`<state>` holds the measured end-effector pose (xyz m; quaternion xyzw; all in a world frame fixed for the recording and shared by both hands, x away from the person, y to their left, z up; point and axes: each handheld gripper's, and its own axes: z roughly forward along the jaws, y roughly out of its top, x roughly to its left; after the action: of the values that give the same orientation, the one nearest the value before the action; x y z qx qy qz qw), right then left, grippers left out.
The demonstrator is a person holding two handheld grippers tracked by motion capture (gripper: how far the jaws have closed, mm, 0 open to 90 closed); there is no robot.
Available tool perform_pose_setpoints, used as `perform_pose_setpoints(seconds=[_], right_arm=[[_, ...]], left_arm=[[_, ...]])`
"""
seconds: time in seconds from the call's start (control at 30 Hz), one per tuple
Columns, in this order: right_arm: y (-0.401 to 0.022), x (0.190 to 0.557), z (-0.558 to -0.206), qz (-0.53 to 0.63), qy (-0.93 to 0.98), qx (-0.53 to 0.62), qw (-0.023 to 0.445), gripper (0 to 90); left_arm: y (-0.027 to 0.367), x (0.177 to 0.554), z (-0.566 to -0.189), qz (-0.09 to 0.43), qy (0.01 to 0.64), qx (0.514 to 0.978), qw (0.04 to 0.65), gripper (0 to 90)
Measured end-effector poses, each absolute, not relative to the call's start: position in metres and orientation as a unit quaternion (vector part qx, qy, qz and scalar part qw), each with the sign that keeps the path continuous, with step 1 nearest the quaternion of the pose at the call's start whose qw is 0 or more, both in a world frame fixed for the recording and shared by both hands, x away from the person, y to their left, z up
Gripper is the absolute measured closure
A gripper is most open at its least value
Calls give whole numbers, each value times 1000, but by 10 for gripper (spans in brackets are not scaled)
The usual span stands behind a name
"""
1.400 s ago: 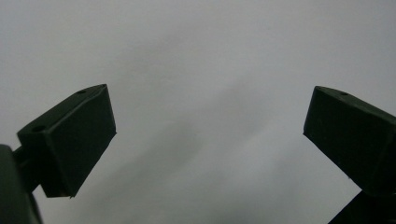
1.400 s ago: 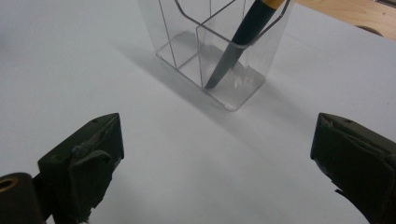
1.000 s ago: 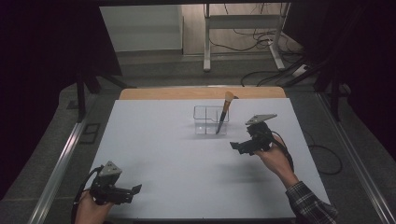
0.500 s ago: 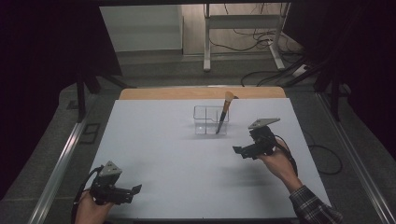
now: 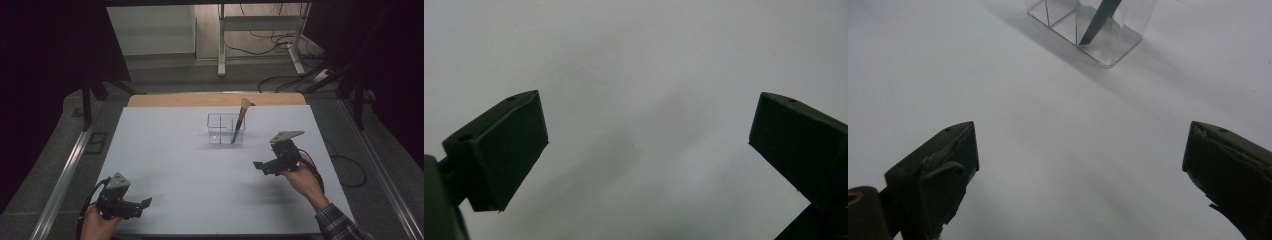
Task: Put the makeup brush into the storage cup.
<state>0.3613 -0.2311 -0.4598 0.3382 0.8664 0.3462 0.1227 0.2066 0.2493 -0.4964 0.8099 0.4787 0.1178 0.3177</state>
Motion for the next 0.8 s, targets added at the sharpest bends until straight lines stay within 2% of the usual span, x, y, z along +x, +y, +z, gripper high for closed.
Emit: perform_pose_setpoints(seconds=[0.8], right_arm=[[-252, 342, -462, 326, 872, 341, 129, 8]], left_arm=[[249, 207, -497, 116, 478, 811, 316, 29]])
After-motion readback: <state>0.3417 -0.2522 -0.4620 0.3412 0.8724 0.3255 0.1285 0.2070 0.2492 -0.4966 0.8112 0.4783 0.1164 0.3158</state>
